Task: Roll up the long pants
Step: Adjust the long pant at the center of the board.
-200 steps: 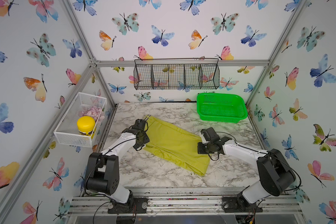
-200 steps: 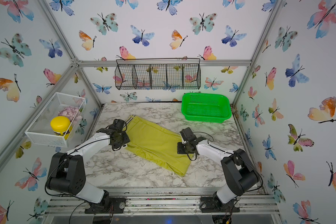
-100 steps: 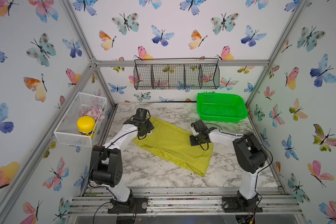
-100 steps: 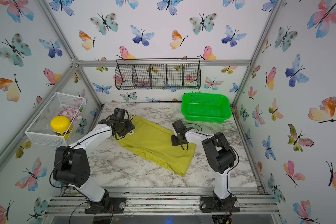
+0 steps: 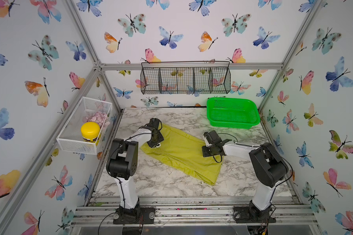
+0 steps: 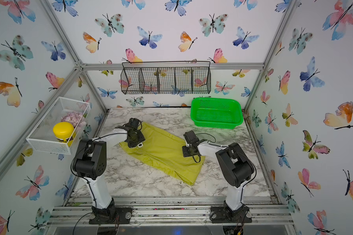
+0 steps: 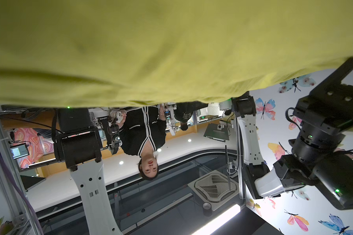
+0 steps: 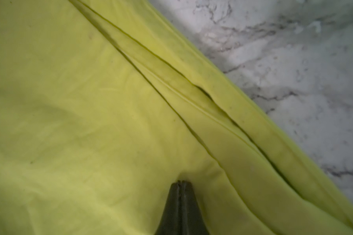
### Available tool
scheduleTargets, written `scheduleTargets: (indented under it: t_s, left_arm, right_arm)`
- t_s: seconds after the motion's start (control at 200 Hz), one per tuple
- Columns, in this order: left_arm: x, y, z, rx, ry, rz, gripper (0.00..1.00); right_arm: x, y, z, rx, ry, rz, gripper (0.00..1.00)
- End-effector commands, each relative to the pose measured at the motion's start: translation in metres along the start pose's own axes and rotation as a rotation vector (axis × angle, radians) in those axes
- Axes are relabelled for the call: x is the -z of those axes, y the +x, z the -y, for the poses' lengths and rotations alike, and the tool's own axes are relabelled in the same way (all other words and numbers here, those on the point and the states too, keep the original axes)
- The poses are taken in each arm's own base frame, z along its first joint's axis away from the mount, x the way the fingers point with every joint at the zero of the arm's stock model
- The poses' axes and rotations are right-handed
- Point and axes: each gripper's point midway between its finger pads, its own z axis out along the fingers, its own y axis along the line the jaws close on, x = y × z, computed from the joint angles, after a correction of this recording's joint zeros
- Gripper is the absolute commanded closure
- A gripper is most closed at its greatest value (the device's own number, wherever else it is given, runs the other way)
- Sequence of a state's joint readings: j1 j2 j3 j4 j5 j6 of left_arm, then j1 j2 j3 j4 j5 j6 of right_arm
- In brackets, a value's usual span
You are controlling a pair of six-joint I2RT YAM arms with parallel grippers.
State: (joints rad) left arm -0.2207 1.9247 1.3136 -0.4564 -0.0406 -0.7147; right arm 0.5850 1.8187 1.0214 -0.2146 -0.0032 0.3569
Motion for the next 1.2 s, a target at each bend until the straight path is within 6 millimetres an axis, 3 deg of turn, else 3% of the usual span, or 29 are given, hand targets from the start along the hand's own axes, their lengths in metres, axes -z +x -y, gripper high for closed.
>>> scheduleTargets:
  t_s: [0.0,0.12,0.245,0.451,0.611,0.741,0.846,0.951,1.151,1.181,1.196]
  left_arm:
    - [-0.036,0.023,-0.018,-0.034,-0.08,-0.102,1.0]
    - [-0.059,0.033,-0.005,-0.057,-0.045,-0.19,1.0]
    - [-0.081,0.045,0.024,-0.121,0.012,-0.255,1.0]
    - [-0.098,0.066,0.105,-0.286,0.197,-0.33,1.0]
    - [-0.089,0.076,0.157,-0.328,0.384,-0.371,1.0]
    - [-0.06,0.062,0.181,-0.342,0.473,-0.341,0.97]
    - [-0.015,0.045,0.199,-0.357,0.572,-0.312,0.91]
    - [0.034,0.03,0.21,-0.362,0.673,-0.285,0.72]
    - [0.116,-0.005,0.199,-0.302,0.812,-0.188,0.58]
    - [0.117,-0.009,0.194,-0.28,0.818,-0.189,0.55]
    - [0.132,-0.013,0.193,-0.281,0.84,-0.17,0.54]
  right_arm:
    - [-0.005,0.074,0.021,-0.069,0.06,-0.208,0.97]
    - [0.0,0.098,0.015,-0.141,0.012,-0.245,0.97]
    - [0.009,0.107,-0.008,-0.164,-0.041,-0.247,0.97]
    - [0.008,0.092,-0.065,-0.093,-0.108,-0.247,0.97]
    - [-0.002,0.076,-0.096,-0.035,-0.134,-0.245,0.97]
    - [-0.007,0.067,-0.108,-0.006,-0.145,-0.241,0.97]
    - [-0.004,0.051,-0.116,0.019,-0.154,-0.213,0.97]
    - [0.003,0.031,-0.122,0.054,-0.148,-0.173,0.97]
    - [0.03,-0.017,-0.142,0.107,-0.174,-0.066,0.97]
    - [0.035,-0.023,-0.144,0.111,-0.179,-0.051,0.97]
    - [0.037,-0.026,-0.146,0.112,-0.181,-0.044,0.96]
